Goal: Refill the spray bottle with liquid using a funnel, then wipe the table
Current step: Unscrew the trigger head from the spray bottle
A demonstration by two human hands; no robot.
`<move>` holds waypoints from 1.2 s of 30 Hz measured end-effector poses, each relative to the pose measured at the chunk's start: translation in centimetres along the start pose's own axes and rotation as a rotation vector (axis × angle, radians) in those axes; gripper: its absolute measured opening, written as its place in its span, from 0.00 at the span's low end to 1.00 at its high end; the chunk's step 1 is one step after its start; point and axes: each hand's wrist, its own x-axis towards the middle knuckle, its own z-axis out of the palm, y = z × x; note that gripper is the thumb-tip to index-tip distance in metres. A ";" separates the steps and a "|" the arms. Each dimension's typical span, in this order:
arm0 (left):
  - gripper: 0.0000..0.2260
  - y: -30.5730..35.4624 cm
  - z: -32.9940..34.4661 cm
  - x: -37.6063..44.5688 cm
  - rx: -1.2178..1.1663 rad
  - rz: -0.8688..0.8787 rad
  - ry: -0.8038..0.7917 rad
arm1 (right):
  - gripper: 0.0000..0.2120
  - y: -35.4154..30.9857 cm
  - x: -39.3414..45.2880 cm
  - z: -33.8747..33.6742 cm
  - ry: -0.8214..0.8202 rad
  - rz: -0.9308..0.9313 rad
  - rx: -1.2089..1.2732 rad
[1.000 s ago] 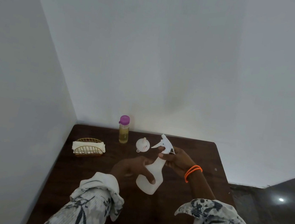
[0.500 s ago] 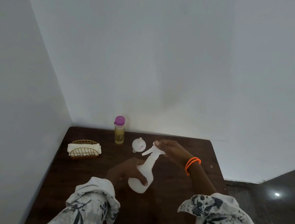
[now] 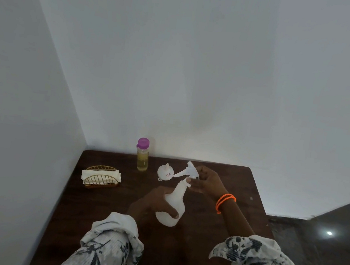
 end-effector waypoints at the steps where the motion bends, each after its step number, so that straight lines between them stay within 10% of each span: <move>1: 0.35 -0.2 0.1 0.0 -0.002 0.001 0.000 | 0.19 -0.1 0.0 0.0 0.031 0.025 0.102; 11: 0.40 -2.4 0.4 -0.8 -0.075 -0.008 0.201 | 0.20 -1.9 1.5 -4.2 0.683 -0.039 0.433; 32: 0.42 -2.3 0.4 -0.3 -0.059 0.023 0.378 | 0.15 2.9 -0.1 -4.2 0.485 0.211 0.962; 36: 0.39 -2.3 0.7 -0.3 -0.046 0.032 0.374 | 0.35 2.4 0.3 -5.2 0.458 0.176 1.054</move>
